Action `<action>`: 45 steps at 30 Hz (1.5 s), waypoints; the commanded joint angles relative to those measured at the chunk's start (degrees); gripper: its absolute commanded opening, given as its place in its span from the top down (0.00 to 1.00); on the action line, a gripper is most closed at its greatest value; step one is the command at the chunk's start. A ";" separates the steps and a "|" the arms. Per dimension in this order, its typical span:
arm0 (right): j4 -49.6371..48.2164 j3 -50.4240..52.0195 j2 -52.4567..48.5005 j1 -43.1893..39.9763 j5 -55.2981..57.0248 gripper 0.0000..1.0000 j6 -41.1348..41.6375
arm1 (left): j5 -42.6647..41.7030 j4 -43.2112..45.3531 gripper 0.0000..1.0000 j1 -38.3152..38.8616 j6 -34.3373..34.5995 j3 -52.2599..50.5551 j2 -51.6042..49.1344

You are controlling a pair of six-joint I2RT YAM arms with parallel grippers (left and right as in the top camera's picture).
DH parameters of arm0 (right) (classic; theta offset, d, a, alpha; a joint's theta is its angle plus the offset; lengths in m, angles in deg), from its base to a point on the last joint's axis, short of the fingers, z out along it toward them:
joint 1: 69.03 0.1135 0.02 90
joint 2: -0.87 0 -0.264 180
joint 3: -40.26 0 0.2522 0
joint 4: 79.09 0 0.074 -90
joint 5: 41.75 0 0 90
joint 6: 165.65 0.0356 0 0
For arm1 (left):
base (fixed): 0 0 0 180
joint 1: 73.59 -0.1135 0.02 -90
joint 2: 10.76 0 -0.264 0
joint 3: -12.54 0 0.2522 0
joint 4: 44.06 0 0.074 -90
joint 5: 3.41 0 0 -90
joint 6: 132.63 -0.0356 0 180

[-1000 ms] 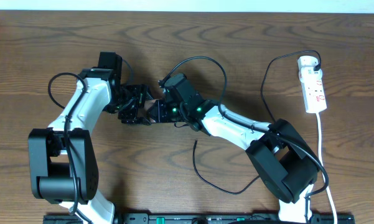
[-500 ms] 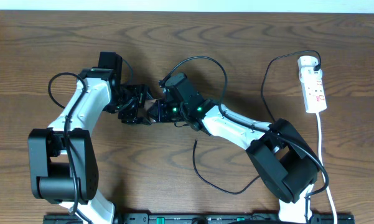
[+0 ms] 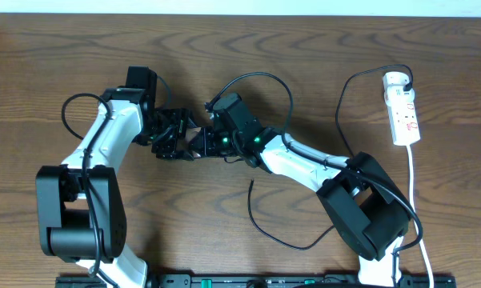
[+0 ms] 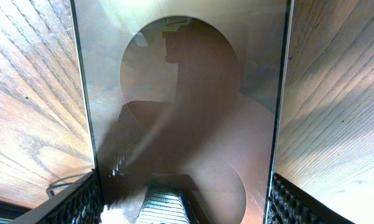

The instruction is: Plug charger to phone and switch on socket

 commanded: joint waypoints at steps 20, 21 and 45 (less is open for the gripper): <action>-1.09 -0.92 0.26 1.03 -4.04 0.99 -1.20 | 0.96 0.07 0.92 0.55 -2.67 0.50 -0.35; -1.09 -0.92 0.26 1.03 -4.04 0.99 -1.20 | 0.96 0.07 0.92 0.55 -2.67 0.50 -0.35; -1.09 -0.92 0.26 1.01 -4.04 0.99 -1.22 | 0.92 0.02 0.08 0.55 -2.69 0.50 -0.35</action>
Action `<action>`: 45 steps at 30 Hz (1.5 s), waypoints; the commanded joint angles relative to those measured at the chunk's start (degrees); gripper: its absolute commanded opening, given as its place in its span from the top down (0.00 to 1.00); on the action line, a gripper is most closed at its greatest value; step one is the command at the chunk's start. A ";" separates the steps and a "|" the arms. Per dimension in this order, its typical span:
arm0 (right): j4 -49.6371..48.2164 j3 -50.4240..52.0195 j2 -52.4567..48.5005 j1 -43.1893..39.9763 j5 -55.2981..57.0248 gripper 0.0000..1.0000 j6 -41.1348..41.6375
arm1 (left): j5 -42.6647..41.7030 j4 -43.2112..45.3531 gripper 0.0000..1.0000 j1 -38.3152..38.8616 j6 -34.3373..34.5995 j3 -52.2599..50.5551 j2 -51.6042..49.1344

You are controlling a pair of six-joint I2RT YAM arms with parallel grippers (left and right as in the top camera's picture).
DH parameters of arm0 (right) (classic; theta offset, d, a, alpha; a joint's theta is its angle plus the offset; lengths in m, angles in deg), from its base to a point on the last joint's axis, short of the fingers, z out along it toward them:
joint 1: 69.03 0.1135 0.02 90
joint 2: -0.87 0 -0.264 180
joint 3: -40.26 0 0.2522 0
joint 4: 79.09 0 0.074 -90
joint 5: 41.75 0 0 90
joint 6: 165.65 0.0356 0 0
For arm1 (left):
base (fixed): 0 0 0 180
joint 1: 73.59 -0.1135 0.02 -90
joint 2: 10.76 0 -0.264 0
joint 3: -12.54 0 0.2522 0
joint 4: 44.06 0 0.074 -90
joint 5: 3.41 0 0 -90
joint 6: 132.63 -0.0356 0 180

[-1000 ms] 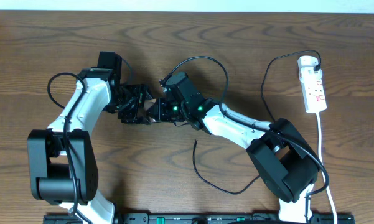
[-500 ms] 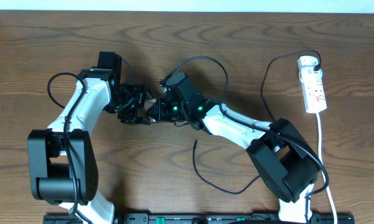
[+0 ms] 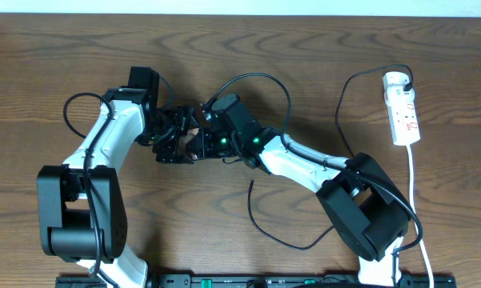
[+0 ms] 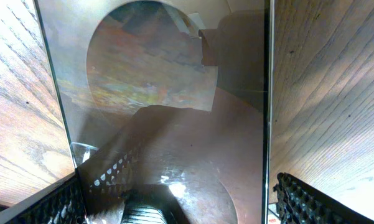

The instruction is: Plug charger to phone and switch on socket

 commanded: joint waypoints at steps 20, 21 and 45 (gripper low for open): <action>0.50 -0.90 0.26 -2.01 -1.01 0.99 -1.11 | -1.33 0.28 0.07 0.07 -4.39 0.66 0.07; 0.59 -0.87 0.26 -2.36 -1.01 0.99 -1.11 | -1.33 0.31 0.08 0.07 -4.39 0.66 0.33; 0.26 -0.90 0.26 -9.25 0.04 0.99 -0.79 | -5.05 2.05 0.07 -4.15 -5.73 0.72 4.28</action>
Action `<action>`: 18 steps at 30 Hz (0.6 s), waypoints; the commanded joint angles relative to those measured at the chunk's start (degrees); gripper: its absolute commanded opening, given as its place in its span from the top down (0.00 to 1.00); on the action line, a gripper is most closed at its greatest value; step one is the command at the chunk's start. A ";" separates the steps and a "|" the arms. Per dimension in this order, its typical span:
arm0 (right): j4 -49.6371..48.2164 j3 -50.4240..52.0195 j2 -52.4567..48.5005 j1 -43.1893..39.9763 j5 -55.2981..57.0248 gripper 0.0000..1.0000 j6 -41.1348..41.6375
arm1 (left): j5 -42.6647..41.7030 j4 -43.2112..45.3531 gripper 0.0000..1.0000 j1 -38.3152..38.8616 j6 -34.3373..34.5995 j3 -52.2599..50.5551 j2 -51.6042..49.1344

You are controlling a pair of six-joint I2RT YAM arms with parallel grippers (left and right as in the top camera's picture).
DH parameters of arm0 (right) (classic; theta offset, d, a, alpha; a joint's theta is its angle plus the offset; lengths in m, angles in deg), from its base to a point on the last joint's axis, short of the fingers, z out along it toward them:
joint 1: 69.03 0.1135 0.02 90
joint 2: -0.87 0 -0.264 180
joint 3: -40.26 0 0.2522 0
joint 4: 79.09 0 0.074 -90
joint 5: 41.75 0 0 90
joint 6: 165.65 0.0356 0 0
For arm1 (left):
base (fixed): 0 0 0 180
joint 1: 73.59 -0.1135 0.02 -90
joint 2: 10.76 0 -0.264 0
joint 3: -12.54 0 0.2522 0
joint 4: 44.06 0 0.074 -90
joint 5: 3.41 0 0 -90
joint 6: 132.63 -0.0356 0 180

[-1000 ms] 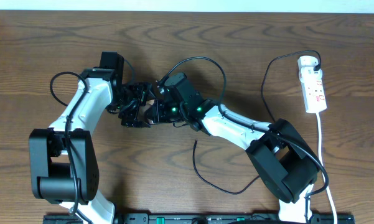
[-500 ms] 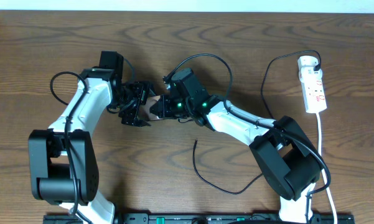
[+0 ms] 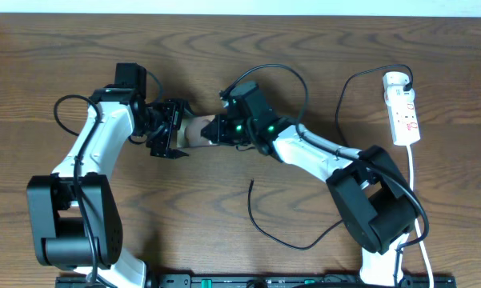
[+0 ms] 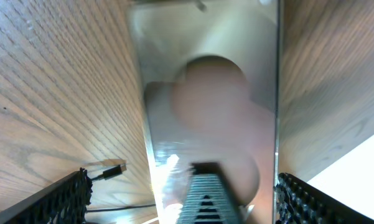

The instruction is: Plug charger to phone and switch on socket

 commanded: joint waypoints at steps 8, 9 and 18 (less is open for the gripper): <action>-1.79 -0.90 0.26 -9.44 -2.91 0.99 5.38 | -5.07 4.04 0.07 -2.38 -5.79 0.72 3.80; -2.78 -0.90 0.26 -10.73 -4.90 0.99 6.88 | -5.09 4.35 0.07 -2.60 -6.14 0.72 4.11; -21.59 -0.90 0.26 -19.02 -20.44 0.99 35.93 | -6.75 20.15 0.07 -2.95 -10.62 0.70 5.46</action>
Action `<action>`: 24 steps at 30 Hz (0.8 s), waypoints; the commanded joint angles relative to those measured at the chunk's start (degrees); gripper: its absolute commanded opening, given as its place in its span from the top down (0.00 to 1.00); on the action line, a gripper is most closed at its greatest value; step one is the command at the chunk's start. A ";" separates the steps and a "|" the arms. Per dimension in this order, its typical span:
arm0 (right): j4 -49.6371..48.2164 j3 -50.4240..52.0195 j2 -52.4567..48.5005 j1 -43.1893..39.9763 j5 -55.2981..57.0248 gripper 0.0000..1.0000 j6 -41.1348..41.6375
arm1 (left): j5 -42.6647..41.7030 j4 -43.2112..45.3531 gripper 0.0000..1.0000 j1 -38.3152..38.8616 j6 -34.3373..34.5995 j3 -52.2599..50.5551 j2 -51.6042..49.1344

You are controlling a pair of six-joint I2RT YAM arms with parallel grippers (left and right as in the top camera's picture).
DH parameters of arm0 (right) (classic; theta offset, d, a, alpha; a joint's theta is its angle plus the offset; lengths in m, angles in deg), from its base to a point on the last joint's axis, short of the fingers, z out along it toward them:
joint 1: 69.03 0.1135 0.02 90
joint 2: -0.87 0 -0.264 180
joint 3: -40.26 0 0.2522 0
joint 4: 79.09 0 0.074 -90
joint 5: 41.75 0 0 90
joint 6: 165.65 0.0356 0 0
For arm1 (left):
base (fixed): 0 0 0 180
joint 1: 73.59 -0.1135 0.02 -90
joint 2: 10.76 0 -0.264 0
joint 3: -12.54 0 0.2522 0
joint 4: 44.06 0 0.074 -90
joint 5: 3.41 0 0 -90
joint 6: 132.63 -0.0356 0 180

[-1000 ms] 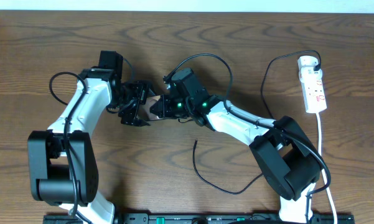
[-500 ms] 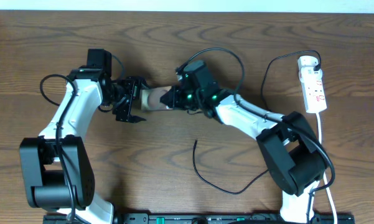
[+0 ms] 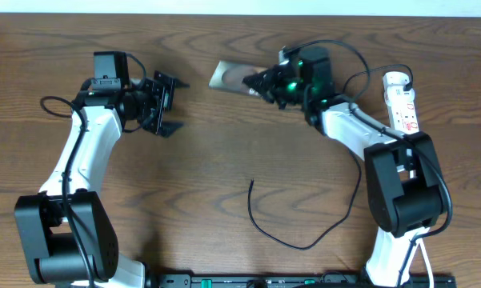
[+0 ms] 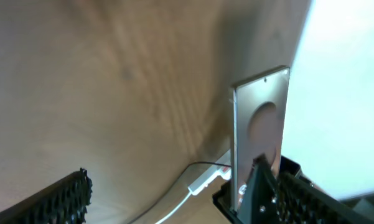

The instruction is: Plug charger to phone and switch on socket

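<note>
The phone (image 3: 226,75) is a pale slab held off the table at the back centre, with my right gripper (image 3: 260,80) shut on its right end. In the left wrist view the phone (image 4: 261,124) stands on edge, with the right gripper's black body under it. My left gripper (image 3: 170,104) is open and empty, well to the left of the phone. The white power strip (image 3: 402,108) lies at the far right, with a black charger cable (image 3: 272,234) running from it. The cable's loose end (image 3: 252,184) lies on the table's middle.
The power strip's white lead (image 3: 414,180) runs down the right edge of the wooden table (image 3: 184,200). The right arm stretches from the front right across to the back centre, over part of the black cable.
My left gripper has let go of the phone and now stands open further left. The right gripper holds the phone alone, further back and right, nearer the power strip.
Both grippers first met at the phone in the table's middle, the phone between my left fingers. They stayed so, then stood slightly further back with the right gripper on the phone's right end. Now only the right gripper holds it.
</note>
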 commanded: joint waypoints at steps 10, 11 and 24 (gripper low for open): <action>-26.21 -0.92 0.31 0.28 -9.35 0.98 46.82 | -4.57 39.52 0.07 -0.15 4.72 0.68 1.14; -27.87 -0.92 0.31 0.59 -8.76 0.99 48.59 | -4.59 41.53 0.07 -0.15 5.73 0.68 1.14; -38.05 -0.92 0.31 6.71 1.55 0.98 52.37 | -2.56 46.18 0.07 1.81 7.72 0.66 1.14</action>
